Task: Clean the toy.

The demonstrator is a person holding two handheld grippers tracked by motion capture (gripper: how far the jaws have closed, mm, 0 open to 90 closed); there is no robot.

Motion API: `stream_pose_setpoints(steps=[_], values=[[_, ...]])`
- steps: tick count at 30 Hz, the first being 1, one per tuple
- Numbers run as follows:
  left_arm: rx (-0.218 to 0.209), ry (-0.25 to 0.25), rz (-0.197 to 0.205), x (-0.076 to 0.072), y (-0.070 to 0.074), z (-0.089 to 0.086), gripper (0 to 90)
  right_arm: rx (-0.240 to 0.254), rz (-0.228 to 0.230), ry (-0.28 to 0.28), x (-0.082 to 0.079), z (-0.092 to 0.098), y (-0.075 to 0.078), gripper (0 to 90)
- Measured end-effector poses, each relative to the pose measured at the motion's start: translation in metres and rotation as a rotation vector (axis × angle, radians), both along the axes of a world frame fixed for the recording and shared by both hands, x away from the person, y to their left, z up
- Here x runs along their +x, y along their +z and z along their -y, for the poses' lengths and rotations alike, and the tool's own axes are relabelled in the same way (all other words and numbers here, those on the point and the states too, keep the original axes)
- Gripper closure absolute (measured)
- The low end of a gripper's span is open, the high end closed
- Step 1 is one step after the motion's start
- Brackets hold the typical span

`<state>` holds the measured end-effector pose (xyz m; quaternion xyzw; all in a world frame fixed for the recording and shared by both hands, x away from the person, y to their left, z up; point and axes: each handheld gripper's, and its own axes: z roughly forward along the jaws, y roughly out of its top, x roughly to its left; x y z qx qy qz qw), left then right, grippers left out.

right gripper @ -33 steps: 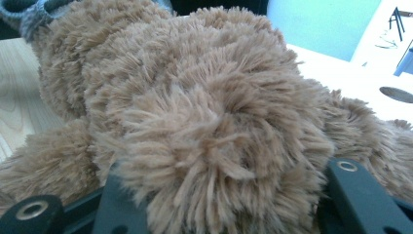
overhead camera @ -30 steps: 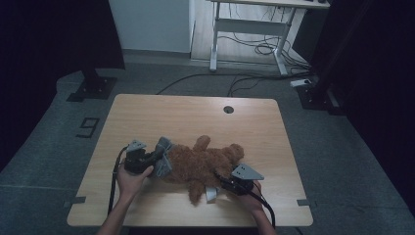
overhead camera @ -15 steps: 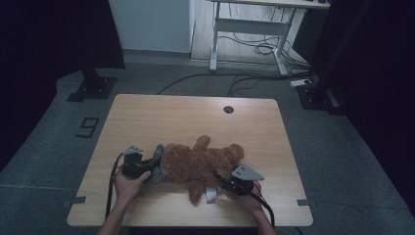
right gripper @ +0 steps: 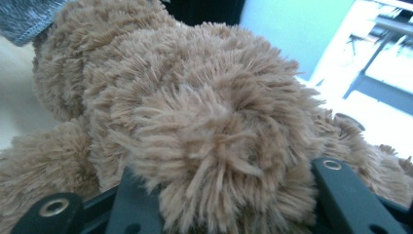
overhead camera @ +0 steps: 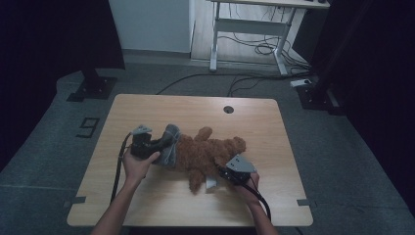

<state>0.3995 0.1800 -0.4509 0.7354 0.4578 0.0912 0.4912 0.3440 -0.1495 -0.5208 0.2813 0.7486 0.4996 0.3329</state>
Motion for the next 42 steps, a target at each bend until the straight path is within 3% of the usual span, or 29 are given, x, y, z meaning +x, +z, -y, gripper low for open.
stream_pose_setpoints(steps=[5, 10, 14, 18, 24, 25, 30, 33, 36, 37, 42], values=[[-0.018, -0.020, 0.028, 0.019, 0.017, 0.023, 76.8, -0.021, 0.052, 0.025, 0.007, 0.002, -0.002, 57.3], [-0.012, -0.051, 0.032, 0.027, 0.020, 0.045, 76.4, -0.022, 0.073, 0.061, -0.001, 0.006, -0.009, 57.7], [0.052, -0.046, -0.003, 0.036, 0.005, 0.060, 75.2, -0.032, 0.080, 0.086, -0.006, 0.008, -0.011, 57.6], [0.061, -0.052, -0.031, 0.036, -0.008, 0.059, 76.2, -0.036, 0.079, 0.100, -0.010, 0.008, -0.013, 57.4], [0.071, -0.066, -0.028, 0.026, -0.015, 0.058, 78.6, -0.016, 0.056, 0.111, -0.011, 0.010, -0.013, 52.6], [0.083, -0.070, -0.007, 0.018, -0.018, 0.058, 78.8, -0.007, 0.043, 0.108, -0.012, 0.011, -0.013, 47.5], [0.039, -0.056, 0.033, 0.000, -0.026, 0.053, 79.3, 0.017, 0.008, 0.101, -0.017, 0.013, -0.009, 34.8], [0.035, -0.054, 0.061, -0.010, -0.030, 0.052, 79.5, 0.035, -0.035, 0.103, -0.021, 0.014, -0.006, 29.7], [0.033, -0.055, 0.073, -0.016, -0.031, 0.052, 79.5, 0.060, -0.061, 0.107, -0.025, 0.018, -0.003, 26.7], [0.026, -0.056, 0.080, -0.020, -0.032, 0.050, 79.5, 0.097, -0.080, 0.104, -0.027, 0.023, -0.001, 23.1], [0.011, -0.060, 0.097, -0.027, -0.035, 0.048, 79.7, 0.155, -0.132, 0.082, -0.029, 0.035, 0.001, 15.1]])
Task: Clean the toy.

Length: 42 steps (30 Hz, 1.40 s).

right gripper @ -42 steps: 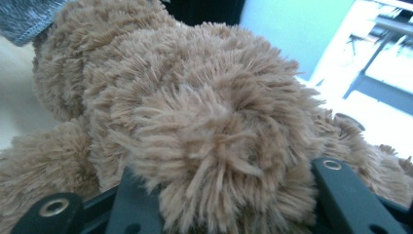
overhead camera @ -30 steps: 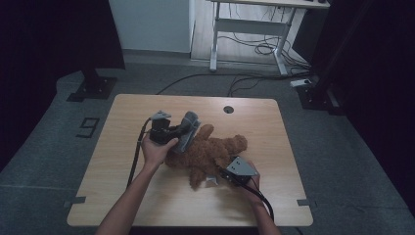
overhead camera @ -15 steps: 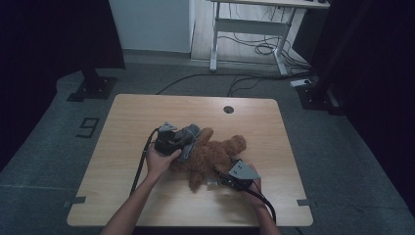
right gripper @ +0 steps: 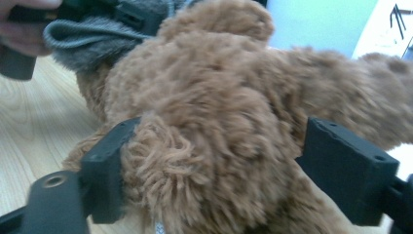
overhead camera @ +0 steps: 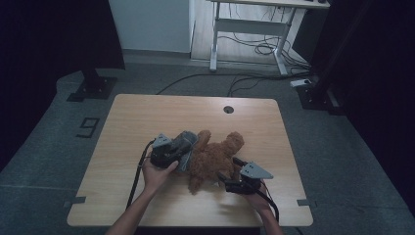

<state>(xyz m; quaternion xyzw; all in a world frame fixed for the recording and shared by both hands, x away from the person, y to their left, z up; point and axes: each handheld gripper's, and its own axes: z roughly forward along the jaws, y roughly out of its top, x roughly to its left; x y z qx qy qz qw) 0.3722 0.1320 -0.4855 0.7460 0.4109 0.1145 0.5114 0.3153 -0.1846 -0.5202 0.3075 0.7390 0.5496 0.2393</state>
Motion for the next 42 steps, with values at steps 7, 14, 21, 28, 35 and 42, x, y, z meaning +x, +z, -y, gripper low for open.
stream_pose_setpoints(steps=[7, 14, 21, 28, 35, 42], values=[[-0.047, -0.006, 0.013, -0.015, -0.005, -0.006, 79.7, 0.069, -0.068, 0.033, 0.004, 0.005, 0.008, 11.3], [-0.055, -0.008, 0.030, -0.022, -0.008, -0.007, 79.7, 0.164, -0.139, 0.024, 0.010, 0.011, 0.019, 11.5], [-0.072, -0.007, 0.035, -0.028, -0.011, -0.009, 79.7, 0.096, -0.194, 0.006, 0.026, -0.011, 0.008, 6.6], [-0.084, -0.015, 0.019, -0.030, -0.010, -0.010, 79.6, 0.010, -0.215, 0.041, 0.023, -0.018, -0.001, 30.7], [-0.078, -0.048, -0.024, -0.032, 0.025, -0.004, 78.6, -0.037, -0.102, 0.046, 0.006, -0.018, -0.007, 51.5], [-0.035, -0.161, 0.046, -0.027, 0.072, 0.061, 78.3, -0.069, -0.043, 0.028, 0.001, -0.021, -0.010, 52.4]])
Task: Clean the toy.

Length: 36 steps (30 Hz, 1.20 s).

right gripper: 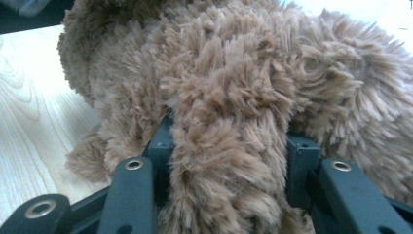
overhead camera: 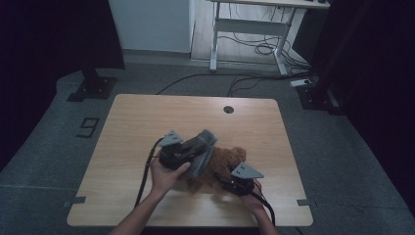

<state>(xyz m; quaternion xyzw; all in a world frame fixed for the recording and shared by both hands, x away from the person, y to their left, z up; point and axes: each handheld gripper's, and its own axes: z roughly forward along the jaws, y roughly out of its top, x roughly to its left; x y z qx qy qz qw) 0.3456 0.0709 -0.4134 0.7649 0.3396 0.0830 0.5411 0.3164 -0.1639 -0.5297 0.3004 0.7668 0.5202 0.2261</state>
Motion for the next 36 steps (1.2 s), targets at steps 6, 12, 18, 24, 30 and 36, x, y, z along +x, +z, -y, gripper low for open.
stream_pose_setpoints(steps=[6, 12, 18, 24, 30, 36], values=[[0.124, -0.054, -0.021, 0.015, -0.003, 0.065, 77.9, -0.029, 0.037, -0.011, -0.005, -0.003, -0.001, 53.8], [0.152, -0.056, -0.114, 0.029, -0.038, 0.074, 77.5, -0.064, 0.061, -0.004, -0.009, -0.003, -0.005, 55.2], [0.124, 0.014, -0.091, 0.024, -0.035, 0.035, 77.5, -0.055, 0.061, -0.002, -0.008, -0.002, -0.005, 55.3], [0.084, 0.066, -0.090, 0.019, -0.041, -0.008, 77.6, -0.032, 0.049, -0.005, -0.007, -0.001, -0.006, 55.3], [0.004, 0.110, -0.060, 0.008, -0.036, -0.051, 77.5, -0.028, 0.048, -0.006, -0.007, -0.001, -0.006, 55.3], [-0.027, 0.210, -0.103, 0.013, -0.048, -0.100, 77.3, -0.023, 0.044, -0.003, -0.007, 0.000, -0.006, 55.3]])
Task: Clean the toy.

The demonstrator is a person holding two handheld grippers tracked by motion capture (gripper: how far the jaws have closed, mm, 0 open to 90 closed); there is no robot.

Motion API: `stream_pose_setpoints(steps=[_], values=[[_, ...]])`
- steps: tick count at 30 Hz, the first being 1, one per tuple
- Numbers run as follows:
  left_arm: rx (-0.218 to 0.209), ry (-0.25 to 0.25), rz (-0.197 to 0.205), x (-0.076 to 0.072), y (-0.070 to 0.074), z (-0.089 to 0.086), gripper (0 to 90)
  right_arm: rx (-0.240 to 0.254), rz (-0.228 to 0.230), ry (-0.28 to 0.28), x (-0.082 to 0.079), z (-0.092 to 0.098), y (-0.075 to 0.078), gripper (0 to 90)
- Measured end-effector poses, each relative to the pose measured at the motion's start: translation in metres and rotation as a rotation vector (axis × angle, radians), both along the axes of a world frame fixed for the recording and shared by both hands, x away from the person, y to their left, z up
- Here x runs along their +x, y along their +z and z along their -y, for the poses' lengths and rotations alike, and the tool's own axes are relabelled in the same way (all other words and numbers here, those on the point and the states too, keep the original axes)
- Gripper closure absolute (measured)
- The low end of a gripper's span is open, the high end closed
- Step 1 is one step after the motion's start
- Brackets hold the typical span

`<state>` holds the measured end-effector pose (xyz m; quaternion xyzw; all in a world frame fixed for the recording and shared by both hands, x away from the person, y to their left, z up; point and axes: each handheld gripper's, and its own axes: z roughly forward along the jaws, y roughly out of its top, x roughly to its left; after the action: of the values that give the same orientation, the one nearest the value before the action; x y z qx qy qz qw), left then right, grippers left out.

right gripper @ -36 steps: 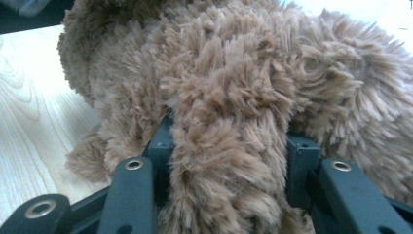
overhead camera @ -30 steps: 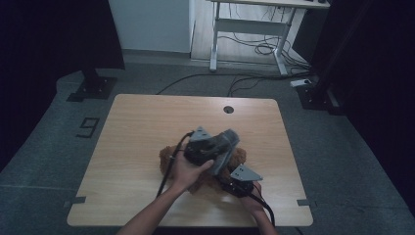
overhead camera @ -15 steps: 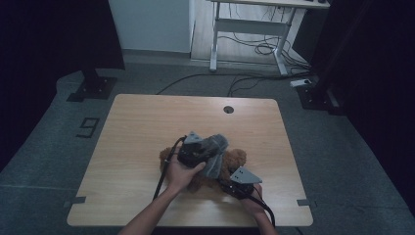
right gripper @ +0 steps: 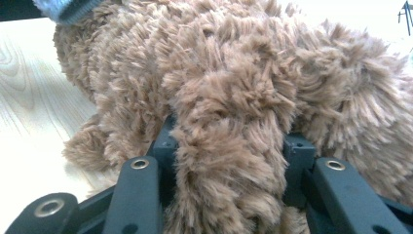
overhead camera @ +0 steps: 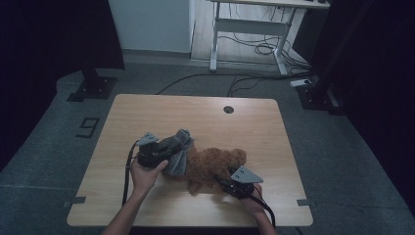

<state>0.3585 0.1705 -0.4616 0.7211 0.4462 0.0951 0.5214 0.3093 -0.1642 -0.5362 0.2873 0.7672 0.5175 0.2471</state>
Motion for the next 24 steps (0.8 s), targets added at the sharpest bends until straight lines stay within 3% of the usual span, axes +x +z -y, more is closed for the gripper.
stream_pose_setpoints(steps=[3, 5, 8, 12, 15, 16, 17, 19, 20, 21, 22, 23, 24], values=[[-0.028, 0.019, -0.026, 0.000, -0.009, -0.015, 77.1, 0.001, 0.000, 0.004, 0.000, 0.000, 0.000, 55.2], [-0.021, 0.041, -0.028, 0.000, -0.011, -0.021, 77.0, 0.002, -0.002, 0.006, 0.000, 0.000, 0.000, 55.2], [-0.016, 0.058, -0.031, -0.001, -0.010, -0.027, 77.0, 0.006, -0.005, 0.007, 0.000, 0.001, -0.001, 55.1], [-0.020, 0.041, -0.011, -0.007, -0.001, -0.023, 77.0, 0.012, -0.006, 0.007, 0.001, 0.001, -0.001, 55.1], [-0.027, -0.033, 0.033, -0.016, 0.017, 0.003, 77.0, 0.022, -0.013, 0.007, 0.002, 0.003, -0.001, 55.0], [-0.027, -0.033, 0.033, -0.016, 0.017, 0.003, 77.0, 0.022, -0.013, 0.007, 0.002, 0.003, -0.001, 55.0], [-0.016, -0.081, 0.050, -0.017, 0.025, 0.022, 77.0, 0.024, -0.014, 0.006, 0.002, 0.003, -0.002, 55.0], [0.000, -0.124, 0.058, -0.016, 0.031, 0.044, 77.0, 0.025, -0.016, 0.007, 0.002, 0.003, -0.002, 54.9], [0.000, -0.124, 0.058, -0.016, 0.031, 0.044, 77.0, 0.025, -0.016, 0.007, 0.002, 0.003, -0.002, 54.9], [0.008, -0.166, 0.056, -0.011, 0.036, 0.068, 76.9, 0.025, -0.014, 0.008, 0.002, 0.003, -0.002, 54.9], [0.008, -0.166, 0.056, -0.011, 0.036, 0.068, 76.9, 0.025, -0.014, 0.008, 0.002, 0.003, -0.002, 54.9], [0.047, -0.199, 0.060, -0.005, 0.039, 0.094, 77.0, 0.024, -0.014, 0.010, 0.002, 0.003, -0.002, 54.9], [0.047, -0.199, 0.060, -0.005, 0.039, 0.094, 76.9, 0.024, -0.014, 0.010, 0.002, 0.003, -0.002, 54.9]])
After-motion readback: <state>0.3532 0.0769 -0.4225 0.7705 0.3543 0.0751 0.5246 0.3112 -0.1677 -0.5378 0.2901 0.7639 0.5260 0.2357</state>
